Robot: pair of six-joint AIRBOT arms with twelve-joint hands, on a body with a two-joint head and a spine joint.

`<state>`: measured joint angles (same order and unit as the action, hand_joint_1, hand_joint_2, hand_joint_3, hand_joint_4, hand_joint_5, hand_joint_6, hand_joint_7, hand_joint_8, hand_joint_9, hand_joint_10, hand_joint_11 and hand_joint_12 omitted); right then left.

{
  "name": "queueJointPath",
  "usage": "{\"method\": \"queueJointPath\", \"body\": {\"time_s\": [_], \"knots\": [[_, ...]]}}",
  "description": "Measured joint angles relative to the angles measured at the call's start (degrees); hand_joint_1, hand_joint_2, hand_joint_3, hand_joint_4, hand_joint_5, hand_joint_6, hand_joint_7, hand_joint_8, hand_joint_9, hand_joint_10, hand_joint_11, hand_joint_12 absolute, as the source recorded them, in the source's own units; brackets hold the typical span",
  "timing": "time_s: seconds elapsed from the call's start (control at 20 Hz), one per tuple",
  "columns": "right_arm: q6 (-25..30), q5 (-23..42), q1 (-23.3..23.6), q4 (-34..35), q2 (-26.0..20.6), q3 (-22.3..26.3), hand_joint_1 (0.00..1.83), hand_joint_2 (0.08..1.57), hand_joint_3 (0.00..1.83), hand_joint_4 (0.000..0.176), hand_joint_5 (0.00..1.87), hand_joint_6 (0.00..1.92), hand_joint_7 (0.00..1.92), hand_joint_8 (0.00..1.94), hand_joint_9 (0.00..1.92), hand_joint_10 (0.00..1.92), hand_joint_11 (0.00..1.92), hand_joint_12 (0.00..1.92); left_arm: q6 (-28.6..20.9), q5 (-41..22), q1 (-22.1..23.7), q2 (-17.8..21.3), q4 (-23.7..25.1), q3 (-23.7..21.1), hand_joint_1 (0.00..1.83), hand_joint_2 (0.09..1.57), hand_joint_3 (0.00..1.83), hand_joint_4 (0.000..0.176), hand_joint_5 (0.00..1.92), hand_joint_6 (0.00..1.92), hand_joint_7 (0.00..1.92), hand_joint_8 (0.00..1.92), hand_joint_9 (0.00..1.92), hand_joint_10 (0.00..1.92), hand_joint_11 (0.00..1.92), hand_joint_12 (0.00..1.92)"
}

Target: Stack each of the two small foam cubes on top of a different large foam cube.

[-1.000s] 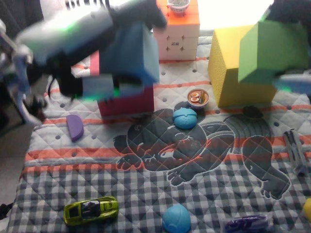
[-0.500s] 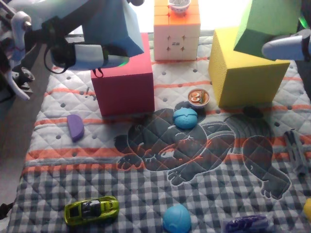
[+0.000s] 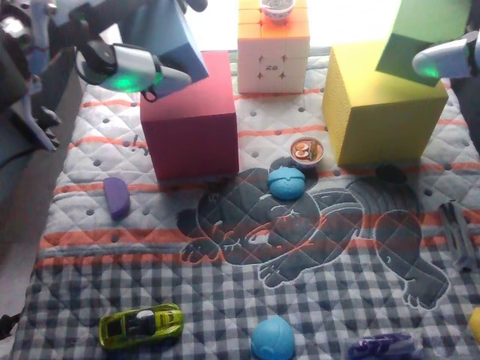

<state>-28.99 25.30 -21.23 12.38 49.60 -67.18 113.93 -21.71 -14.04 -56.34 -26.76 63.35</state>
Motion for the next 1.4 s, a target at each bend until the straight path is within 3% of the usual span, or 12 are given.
{"method": "queueJointPath", "body": {"time_s": [0.1, 0.2, 0.35, 0.4, 0.45, 0.55, 0.75, 0.9, 1.1, 1.15, 1.3, 1.4], "knots": [[-0.11, -1.18, 0.37, 0.52, 0.9, -1.14, 1.09, 1.36, 0.0, 0.0, 0.45, 1.73, 0.66, 1.56, 0.56, 1.77, 0.6, 1.92, 0.04, 0.13, -1.46, -1.49, -1.16, 1.05, 1.11, 1.19, 0.0, 0.0, 0.12, 0.29, 0.26, 0.41, 0.14, 1.05, 0.03, 1.82], [-0.15, -2.08, 0.35, 0.76, 2.01, -1.88, 1.26, 1.19, 0.0, 0.0, 0.17, 1.33, 0.39, 1.24, 0.35, 1.52, 0.18, 1.92, 0.0, -0.11, -2.34, -2.8, -1.86, 1.62, 1.0, 1.2, 0.0, 0.0, 0.03, 0.04, 0.2, 0.1, 0.03, 0.76, 0.0, 1.68], [0.26, -3.37, 0.37, 0.9, 3.15, -2.4, 1.22, 1.15, 0.0, 0.0, 0.03, 0.79, 0.15, 0.74, 0.14, 1.4, 0.05, 1.92, 0.0, -1.29, -3.04, -3.52, -2.38, 2.27, 0.87, 1.2, 0.0, 0.007, 0.02, 0.0, 0.11, 0.01, 0.03, 0.48, 0.0, 1.5], [0.24, -3.61, 0.37, 1.01, 3.41, -2.51, 1.17, 1.14, 0.0, 0.0, 0.02, 0.66, 0.1, 0.68, 0.03, 1.38, 0.01, 1.92, 0.0, -1.44, -3.3, -3.52, -2.45, 2.29, 0.83, 1.2, 0.0, 0.028, 0.0, 0.0, 0.02, 0.0, 0.03, 0.27, 0.0, 1.31], [0.24, -3.89, 0.37, 0.92, 3.41, -2.51, 1.06, 1.13, 0.0, 0.011, 0.0, 0.38, 0.03, 0.44, 0.0, 0.97, 0.0, 1.9, 0.02, -1.4, -3.37, -3.52, -2.47, 2.27, 0.83, 1.2, 0.0, 0.04, 0.0, 0.0, 0.0, 0.0, 0.0, 0.05, 0.0, 0.58], [0.17, -4.66, 0.35, 0.94, 3.39, -2.51, 0.76, 1.09, 0.0, 0.017, 0.0, 0.03, 0.0, 0.04, 0.0, 0.22, 0.0, 1.74, 0.02, -1.36, -3.41, -3.5, -2.47, 2.29, 0.77, 1.16, 0.0, 0.134, 0.0, 0.0, 0.0, 0.0, 0.0, 0.0, 0.0, 0.02], [0.11, -4.66, 0.35, 0.96, 3.41, -1.75, 0.56, 1.13, 0.01, 0.115, 0.0, 0.0, 0.0, 0.0, 0.0, 0.0, 0.0, 1.08, 0.04, -2.05, -3.52, -2.32, -2.58, 0.79, 0.78, 1.09, 0.0, 0.176, 0.0, 0.0, 0.0, 0.0, 0.0, 0.0, 0.0, 0.0], [0.11, -4.11, 0.35, 0.92, 2.97, -0.02, 0.58, 1.0, 0.0, 0.124, 0.0, 0.0, 0.0, 0.0, 0.0, 0.0, 0.0, 1.08, 0.04, -3.06, -4.17, -0.96, -2.82, -0.11, 0.77, 1.09, 0.0, 0.176, 0.0, 0.0, 0.0, 0.0, 0.0, 0.0, 0.0, 0.0], [0.11, -0.87, 0.35, 0.7, -1.27, 3.34, 0.47, 0.97, 0.0, 0.099, 0.0, 0.0, 0.0, 0.0, 0.0, 0.0, 0.0, 0.37, 0.0, -7.21, -4.26, 2.25, -2.19, -3.13, 0.68, 1.07, 0.0, 0.176, 0.0, 0.0, 0.0, 0.0, 0.0, 0.0, 0.0, 0.0], [0.09, 0.92, 0.35, 0.74, -2.95, 4.35, 0.5, 0.96, 0.0, 0.152, 0.0, 0.0, 0.0, 0.0, 0.0, 0.0, 0.0, 0.07, 0.07, -8.83, -4.33, 3.65, -2.1, -4.22, 0.65, 1.02, 0.0, 0.176, 0.0, 0.0, 0.0, 0.0, 0.0, 0.0, 0.0, 0.0], [-0.04, 4.63, 0.35, 1.11, -6.78, 7.32, 0.5, 0.99, 0.01, 0.175, 0.0, 0.0, 0.0, 0.0, 0.0, 0.0, 0.0, 0.0, -1.07, -14.34, -5.81, 6.93, 0.0, -7.52, 0.7, 1.04, 0.0, 0.175, 0.0, 0.0, 0.0, 0.0, 0.0, 0.0, 0.0, 0.0], [-0.02, 7.26, 0.35, 0.07, -9.05, 9.97, 0.51, 1.0, 0.02, 0.154, 0.0, 0.0, 0.0, 0.0, 0.0, 0.0, 0.0, 0.0, -3.04, -17.81, -7.3, 8.92, 1.79, -9.6, 0.66, 1.01, 0.0, 0.176, 0.0, 0.0, 0.0, 0.0, 0.0, 0.0, 0.0, 0.0]]}}
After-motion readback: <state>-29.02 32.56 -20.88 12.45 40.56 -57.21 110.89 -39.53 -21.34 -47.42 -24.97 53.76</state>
